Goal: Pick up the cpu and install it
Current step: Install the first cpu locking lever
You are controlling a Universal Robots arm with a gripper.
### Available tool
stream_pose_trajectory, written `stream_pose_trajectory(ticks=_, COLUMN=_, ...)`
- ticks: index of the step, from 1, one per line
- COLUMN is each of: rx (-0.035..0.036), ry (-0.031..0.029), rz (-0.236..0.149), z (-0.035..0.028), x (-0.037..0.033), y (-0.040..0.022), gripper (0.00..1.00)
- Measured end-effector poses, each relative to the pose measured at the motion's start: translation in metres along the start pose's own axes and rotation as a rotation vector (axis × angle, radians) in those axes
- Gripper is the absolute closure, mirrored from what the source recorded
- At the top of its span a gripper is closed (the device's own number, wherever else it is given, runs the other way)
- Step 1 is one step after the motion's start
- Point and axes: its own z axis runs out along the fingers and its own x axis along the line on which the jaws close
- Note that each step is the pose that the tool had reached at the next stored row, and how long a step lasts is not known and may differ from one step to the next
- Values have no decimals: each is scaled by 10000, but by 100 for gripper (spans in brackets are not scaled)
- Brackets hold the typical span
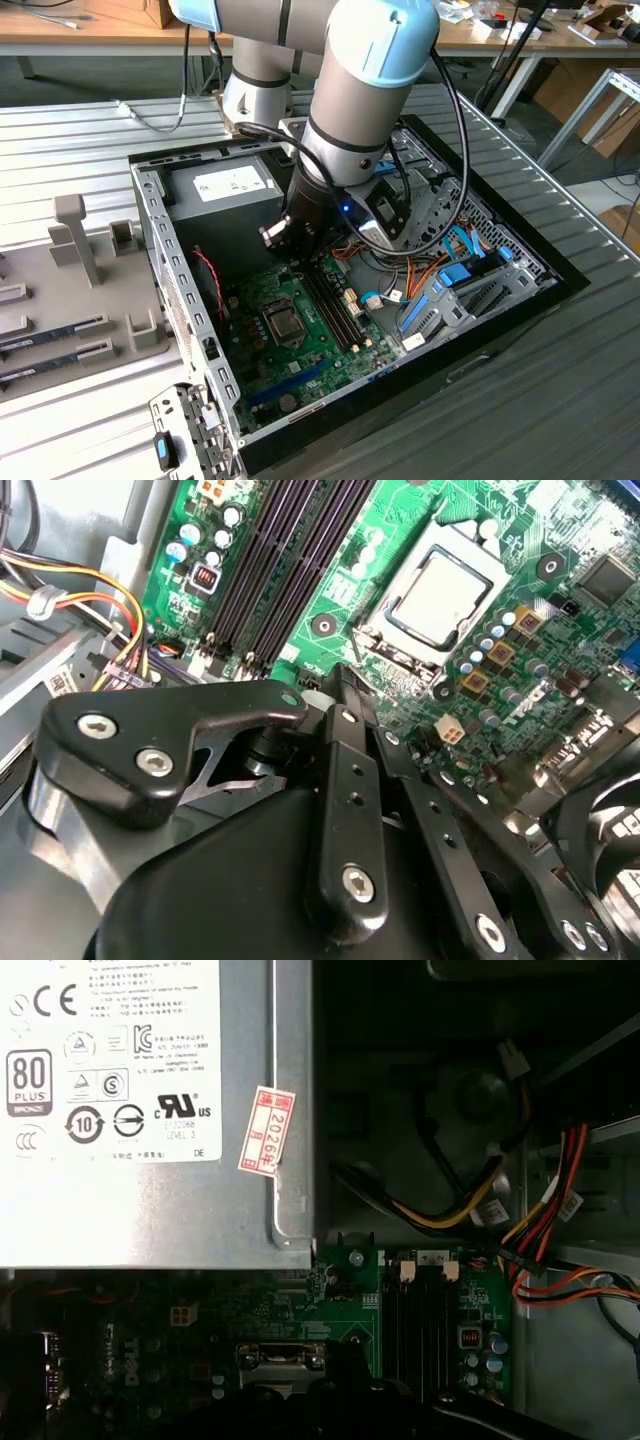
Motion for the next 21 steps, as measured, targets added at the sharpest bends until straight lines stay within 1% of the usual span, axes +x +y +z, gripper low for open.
stream_pose_trajectory(ticks=2, rx=1, ry=0, rz=-1, z=48, x=-2, y=-12, gripper=89)
stream_pose_trajectory(ticks=5, rx=6, ry=1, rz=0, z=75, x=-2, y=-24, gripper=89)
stream_pose_trajectory(ticks=6, rx=52, ry=3, rz=2, z=76, x=-3, y=-25, gripper=89)
stream_pose_trajectory(ticks=7, rx=126, ry=8, rz=6, z=76, x=-3, y=-25, gripper=89)
stream_pose_trajectory(ticks=8, rx=346, ry=19, rz=16, z=76, x=-3, y=-26, gripper=89)
stream_pose_trajectory(ticks=9, rx=473, ry=24, rz=22, z=78, x=-3, y=-25, gripper=89)
stream_pose_trajectory(ticks=10, rx=572, ry=30, rz=27, z=79, x=-3, y=-26, gripper=89)
stream_pose_trajectory(ticks=11, rx=652, ry=35, rz=29, z=82, x=-4, y=-26, gripper=89)
stream_pose_trajectory(ticks=14, rx=657, ry=36, rz=31, z=106, x=-3, y=-35, gripper=89)
stream_pose_trajectory(ticks=15, rx=654, ry=34, rz=30, z=126, x=-4, y=-46, gripper=89)
stream_pose_trajectory(ticks=21, rx=657, ry=35, rz=31, z=137, x=-1, y=-117, gripper=89)
